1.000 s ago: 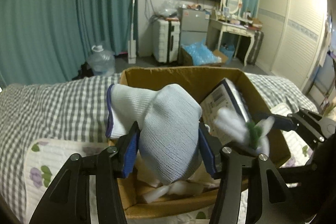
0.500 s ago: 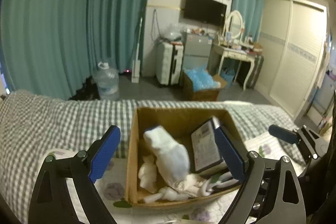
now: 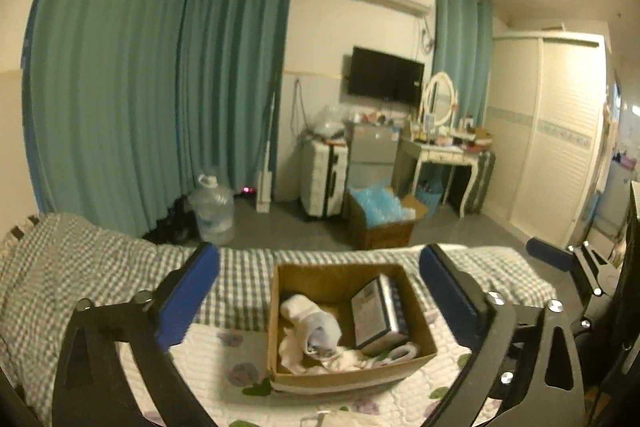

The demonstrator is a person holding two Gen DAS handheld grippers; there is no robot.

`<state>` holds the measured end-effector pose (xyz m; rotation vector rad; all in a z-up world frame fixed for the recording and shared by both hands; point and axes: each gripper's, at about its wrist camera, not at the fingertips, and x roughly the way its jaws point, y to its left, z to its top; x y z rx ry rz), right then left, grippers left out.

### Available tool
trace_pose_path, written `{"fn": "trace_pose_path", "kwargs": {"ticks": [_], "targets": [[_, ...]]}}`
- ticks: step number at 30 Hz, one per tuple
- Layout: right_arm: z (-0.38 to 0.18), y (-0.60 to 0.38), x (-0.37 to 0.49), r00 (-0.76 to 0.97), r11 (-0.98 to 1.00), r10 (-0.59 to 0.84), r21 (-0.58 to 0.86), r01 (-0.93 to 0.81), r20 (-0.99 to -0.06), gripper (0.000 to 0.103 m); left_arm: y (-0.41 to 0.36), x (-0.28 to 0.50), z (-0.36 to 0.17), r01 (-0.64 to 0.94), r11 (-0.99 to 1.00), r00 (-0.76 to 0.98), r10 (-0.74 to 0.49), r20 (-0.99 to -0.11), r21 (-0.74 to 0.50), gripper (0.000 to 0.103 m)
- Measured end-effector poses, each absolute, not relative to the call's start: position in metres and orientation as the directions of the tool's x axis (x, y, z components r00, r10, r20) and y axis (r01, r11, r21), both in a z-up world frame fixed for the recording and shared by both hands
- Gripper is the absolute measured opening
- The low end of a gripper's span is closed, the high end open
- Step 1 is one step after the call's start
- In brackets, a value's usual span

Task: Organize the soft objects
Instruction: 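Move both tools back to the quilt toward the face mask and tissue pack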

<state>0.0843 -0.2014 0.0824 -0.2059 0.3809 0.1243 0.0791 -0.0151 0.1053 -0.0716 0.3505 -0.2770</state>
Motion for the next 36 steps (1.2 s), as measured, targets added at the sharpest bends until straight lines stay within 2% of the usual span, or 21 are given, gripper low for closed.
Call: {"fn": "trace_pose_path", "kwargs": {"ticks": [12,20,24,36], "targets": [[0.115,-0.197,0.028,0.952,0.974,0.087,-0.175,-0.143,-0.293,0.103,-0.006,0.040,0.125,0.265,0.960,0.918,-0.279,-0.282,-0.088,0.103],[0.098,-0.203,0.019,0.937,0.974,0.091,-0.166,-0.154,-0.338,0.103,-0.017,0.038,0.103,0.266,0.962,0.919,-0.270,-0.288,-0.054,0.103],[0.076,-0.209,0.018,0.924,0.975,0.076,-0.164,-0.146,-0.375,0.103,-0.021,0.045,0.080,0.272,0.960,0.897,-0.280,-0.342,-0.071,0.103],[-0.026,-0.216,0.020,0.849,0.966,0.034,-0.199,-0.163,-0.528,0.103,-0.070,0.069,-0.015,0.347,0.937,0.752,-0.299,-0.587,-0.033,0.103]]}}
